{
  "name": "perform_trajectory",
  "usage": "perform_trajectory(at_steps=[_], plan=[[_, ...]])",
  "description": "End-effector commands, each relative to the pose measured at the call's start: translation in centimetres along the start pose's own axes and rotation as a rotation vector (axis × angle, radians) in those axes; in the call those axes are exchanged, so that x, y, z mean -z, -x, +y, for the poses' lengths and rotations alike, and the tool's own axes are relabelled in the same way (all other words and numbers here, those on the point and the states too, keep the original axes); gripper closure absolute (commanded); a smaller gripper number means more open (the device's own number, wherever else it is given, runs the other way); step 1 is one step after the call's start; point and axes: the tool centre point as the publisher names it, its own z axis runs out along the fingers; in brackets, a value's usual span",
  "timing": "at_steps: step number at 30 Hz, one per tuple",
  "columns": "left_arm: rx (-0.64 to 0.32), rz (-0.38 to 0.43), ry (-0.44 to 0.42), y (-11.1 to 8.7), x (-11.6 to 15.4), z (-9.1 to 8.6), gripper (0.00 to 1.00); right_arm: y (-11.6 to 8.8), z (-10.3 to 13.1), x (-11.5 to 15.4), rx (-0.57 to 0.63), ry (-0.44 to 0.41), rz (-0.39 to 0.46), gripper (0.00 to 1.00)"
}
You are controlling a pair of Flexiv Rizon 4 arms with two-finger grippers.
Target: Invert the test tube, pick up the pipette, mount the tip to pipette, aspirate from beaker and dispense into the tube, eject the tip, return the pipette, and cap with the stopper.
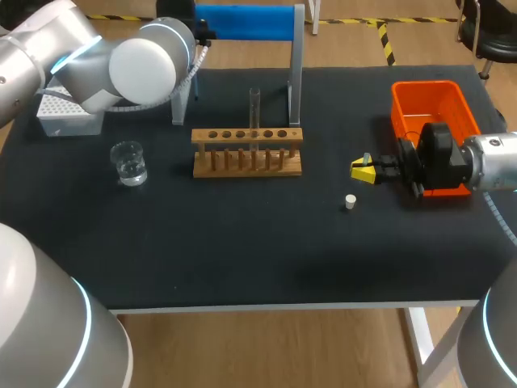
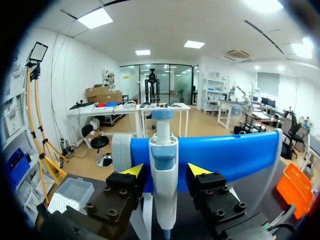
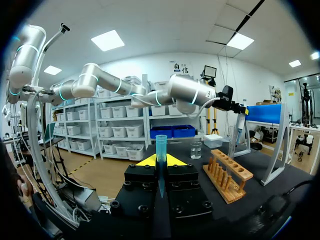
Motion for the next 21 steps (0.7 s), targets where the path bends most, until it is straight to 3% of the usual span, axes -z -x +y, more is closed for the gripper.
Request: perform_trajectory(at_steps=[1, 10, 11, 13, 15, 21], plan=[[0.001, -0.001, 0.004, -0.03, -0.22, -0.08, 0.50, -0.09, 0.01, -0.02, 0.001, -0.001, -0.003, 1.00], [0.005, -0.002, 0.007, 0.07, -0.37, 0.01, 0.52, -0.09, 0.01, -0.02, 0.001, -0.001, -0.003, 1.00], [0.005, -0.002, 0.006, 0.12, -0.41, 0.02, 0.60, -0.09, 0.01, -0.02, 0.001, -0.001, -0.003, 1.00], [0.005, -0.003, 0.006, 0.20, -0.45, 0.01, 0.94, -0.09, 0.01, -0.02, 0.001, -0.001, -0.003, 1.00], [0.005, -0.003, 0.006, 0.25, -0.47, -0.01, 1.00, -0.09, 0.01, -0.02, 0.001, -0.001, -0.003, 1.00], [0.004, -0.006, 0.004, 0.29, -0.15, -0.28, 1.00, -0.09, 0.01, -0.02, 0.001, -0.001, -0.003, 1.00]])
